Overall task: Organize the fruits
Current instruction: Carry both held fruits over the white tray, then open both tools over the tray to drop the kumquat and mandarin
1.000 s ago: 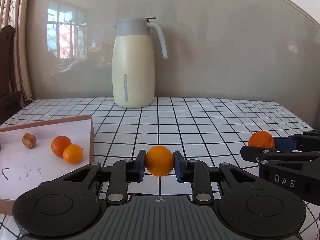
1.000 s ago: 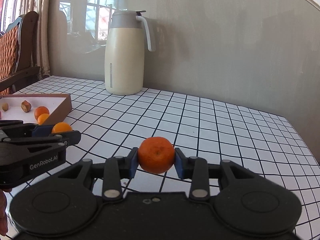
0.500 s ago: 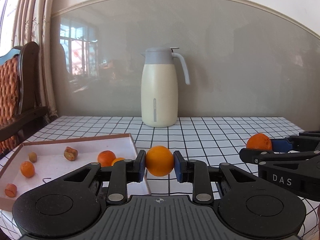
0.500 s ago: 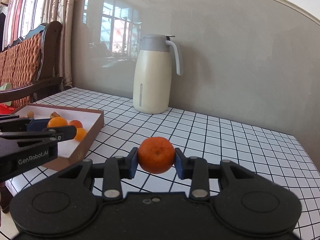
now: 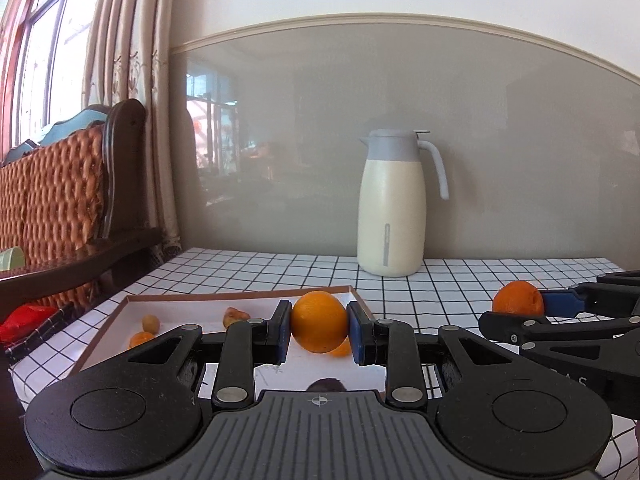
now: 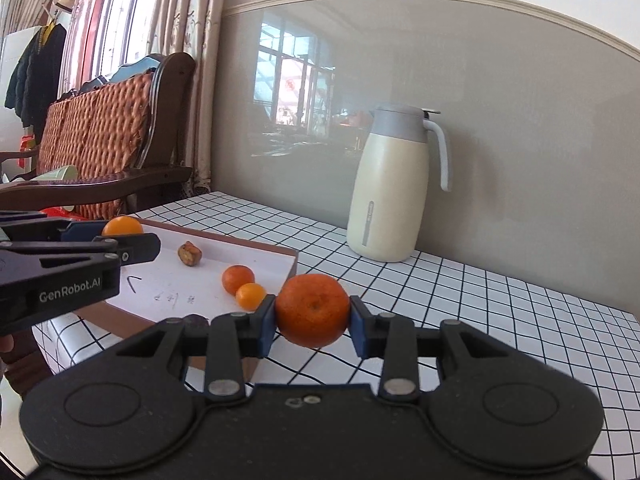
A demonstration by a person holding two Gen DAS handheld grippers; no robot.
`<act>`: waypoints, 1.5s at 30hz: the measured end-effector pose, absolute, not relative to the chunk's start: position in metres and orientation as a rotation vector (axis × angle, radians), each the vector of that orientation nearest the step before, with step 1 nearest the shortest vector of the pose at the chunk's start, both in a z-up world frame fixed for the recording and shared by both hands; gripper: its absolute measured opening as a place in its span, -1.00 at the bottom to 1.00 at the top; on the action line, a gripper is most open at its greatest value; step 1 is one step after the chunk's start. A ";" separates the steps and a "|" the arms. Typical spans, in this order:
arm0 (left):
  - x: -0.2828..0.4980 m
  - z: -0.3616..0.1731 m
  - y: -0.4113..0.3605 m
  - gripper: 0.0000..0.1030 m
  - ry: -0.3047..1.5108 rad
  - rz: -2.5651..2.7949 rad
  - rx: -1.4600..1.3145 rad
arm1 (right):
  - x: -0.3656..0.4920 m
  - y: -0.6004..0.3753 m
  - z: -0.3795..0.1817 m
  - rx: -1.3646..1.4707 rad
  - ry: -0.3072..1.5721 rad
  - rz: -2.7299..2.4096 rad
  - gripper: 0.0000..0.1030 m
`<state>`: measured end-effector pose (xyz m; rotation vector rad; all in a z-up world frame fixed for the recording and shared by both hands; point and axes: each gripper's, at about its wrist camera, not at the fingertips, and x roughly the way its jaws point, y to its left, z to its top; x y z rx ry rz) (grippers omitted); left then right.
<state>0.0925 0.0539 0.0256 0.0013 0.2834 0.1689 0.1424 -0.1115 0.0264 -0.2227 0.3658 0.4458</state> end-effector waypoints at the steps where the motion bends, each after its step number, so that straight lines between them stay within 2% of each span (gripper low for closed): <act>1: 0.091 0.026 0.058 -0.43 0.284 0.176 0.000 | 0.142 -0.106 0.026 -0.223 0.363 0.457 -0.44; 19: 0.071 0.027 0.141 -0.43 0.255 0.333 0.010 | 0.141 -0.032 0.029 -0.252 0.320 0.582 -0.44; 29: 0.094 0.031 0.191 -0.42 0.253 0.389 0.002 | 0.166 -0.006 0.031 -0.237 0.309 0.584 -0.44; 45: 0.138 0.022 0.216 -0.42 0.270 0.386 -0.017 | 0.209 0.013 0.027 -0.221 0.321 0.565 -0.44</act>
